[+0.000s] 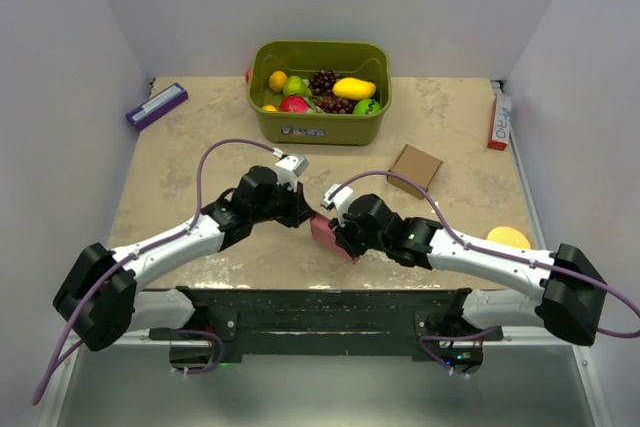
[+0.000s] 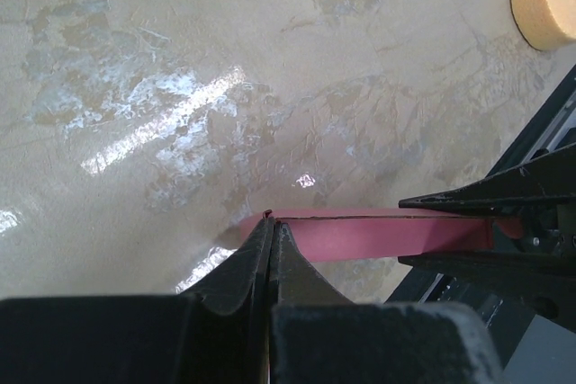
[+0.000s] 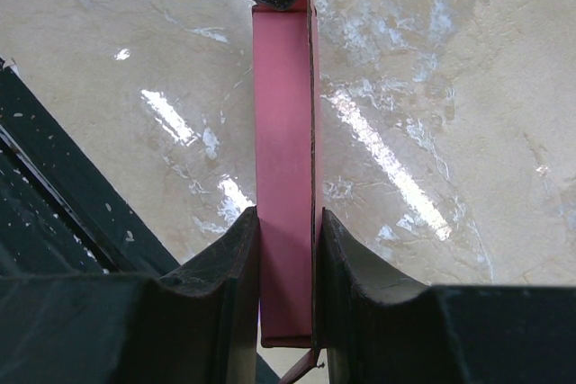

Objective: Fold the paper box

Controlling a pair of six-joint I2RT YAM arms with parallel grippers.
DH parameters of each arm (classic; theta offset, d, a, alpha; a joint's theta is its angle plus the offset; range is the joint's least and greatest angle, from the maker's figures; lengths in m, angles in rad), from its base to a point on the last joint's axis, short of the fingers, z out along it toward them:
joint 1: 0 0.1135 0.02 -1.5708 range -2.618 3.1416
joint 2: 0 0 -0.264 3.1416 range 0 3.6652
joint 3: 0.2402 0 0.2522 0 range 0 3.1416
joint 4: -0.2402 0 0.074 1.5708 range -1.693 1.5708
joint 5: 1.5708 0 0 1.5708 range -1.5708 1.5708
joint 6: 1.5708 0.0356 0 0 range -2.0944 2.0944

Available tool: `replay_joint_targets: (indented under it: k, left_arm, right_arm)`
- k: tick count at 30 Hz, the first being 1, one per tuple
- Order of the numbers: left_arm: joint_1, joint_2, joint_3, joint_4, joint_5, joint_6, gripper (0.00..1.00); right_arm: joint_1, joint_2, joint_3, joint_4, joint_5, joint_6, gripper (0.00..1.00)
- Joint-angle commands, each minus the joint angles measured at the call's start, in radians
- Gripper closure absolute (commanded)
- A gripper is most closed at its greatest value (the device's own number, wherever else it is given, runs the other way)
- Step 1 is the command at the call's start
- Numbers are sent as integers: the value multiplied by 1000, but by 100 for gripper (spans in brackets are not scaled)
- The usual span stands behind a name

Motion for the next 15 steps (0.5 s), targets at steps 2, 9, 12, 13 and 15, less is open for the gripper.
replay_joint_targets:
  k: [2, 9, 12, 13, 15]
  left_arm:
    - [-26, 5, -9, 42, 48, -36, 100]
    - [-32, -9, -46, 13, -41, 9, 100]
    - [-44, -17, -76, 40, -58, 16, 100]
    - [-58, -17, -82, 55, -63, 18, 100]
    - [-75, -15, -101, 71, -81, 19, 100]
  right_arm:
    - [-5, 13, 13, 72, 48, -8, 94]
    - [-3, 2, 10, 74, 49, -8, 94]
    - [-3, 4, 10, 77, 51, -10, 94]
    - [-3, 7, 10, 75, 51, -10, 94]
    - [-3, 12, 10, 77, 54, -10, 94]
